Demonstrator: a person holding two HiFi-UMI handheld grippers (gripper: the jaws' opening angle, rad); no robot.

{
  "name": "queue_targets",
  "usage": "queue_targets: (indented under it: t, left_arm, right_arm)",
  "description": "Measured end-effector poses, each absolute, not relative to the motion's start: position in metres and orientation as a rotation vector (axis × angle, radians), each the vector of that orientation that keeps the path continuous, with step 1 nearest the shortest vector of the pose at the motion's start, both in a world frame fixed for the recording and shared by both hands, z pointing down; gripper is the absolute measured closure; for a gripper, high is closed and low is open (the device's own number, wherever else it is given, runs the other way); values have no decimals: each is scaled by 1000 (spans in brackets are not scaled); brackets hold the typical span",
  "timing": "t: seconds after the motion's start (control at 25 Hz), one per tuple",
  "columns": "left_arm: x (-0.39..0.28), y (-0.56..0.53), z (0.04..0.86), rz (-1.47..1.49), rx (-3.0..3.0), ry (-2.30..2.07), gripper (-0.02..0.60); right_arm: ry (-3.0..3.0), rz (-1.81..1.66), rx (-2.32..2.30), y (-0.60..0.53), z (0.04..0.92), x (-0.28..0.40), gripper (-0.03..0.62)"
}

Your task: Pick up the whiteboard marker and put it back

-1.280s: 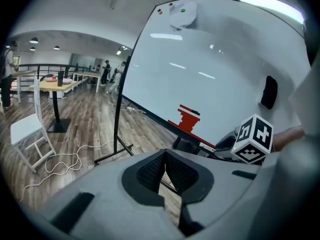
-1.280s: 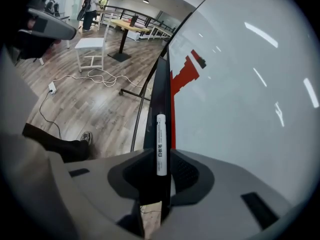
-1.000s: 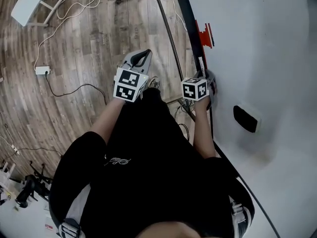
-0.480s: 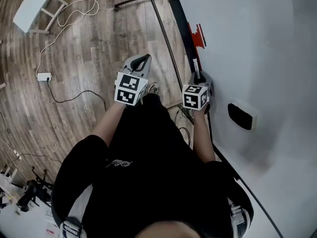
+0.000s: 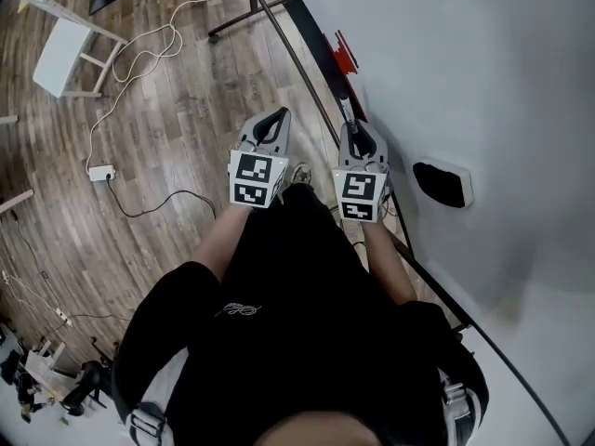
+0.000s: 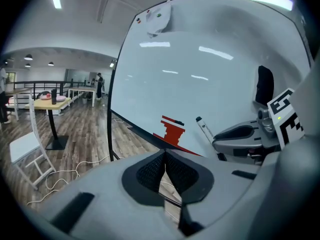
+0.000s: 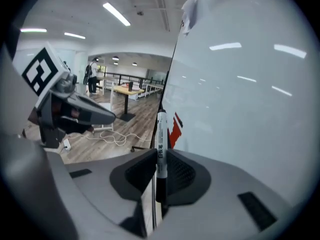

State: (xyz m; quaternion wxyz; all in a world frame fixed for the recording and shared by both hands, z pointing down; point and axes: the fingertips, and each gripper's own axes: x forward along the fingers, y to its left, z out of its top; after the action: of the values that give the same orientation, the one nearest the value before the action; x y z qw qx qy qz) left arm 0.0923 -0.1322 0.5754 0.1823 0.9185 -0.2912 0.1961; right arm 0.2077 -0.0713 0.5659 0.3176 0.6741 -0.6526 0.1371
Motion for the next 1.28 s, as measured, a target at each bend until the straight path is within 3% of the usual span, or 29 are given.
queue_targets:
  t: [0.6, 1.28]
  left_arm:
    - [104, -90, 489, 325, 2730, -1143, 574]
    - [-29, -89, 474, 292, 2564, -1508, 574]
  right_arm:
    - [-2364, 194, 1963, -53, 469, 173, 537]
    - [-2572, 74, 1654, -80, 460, 54, 537]
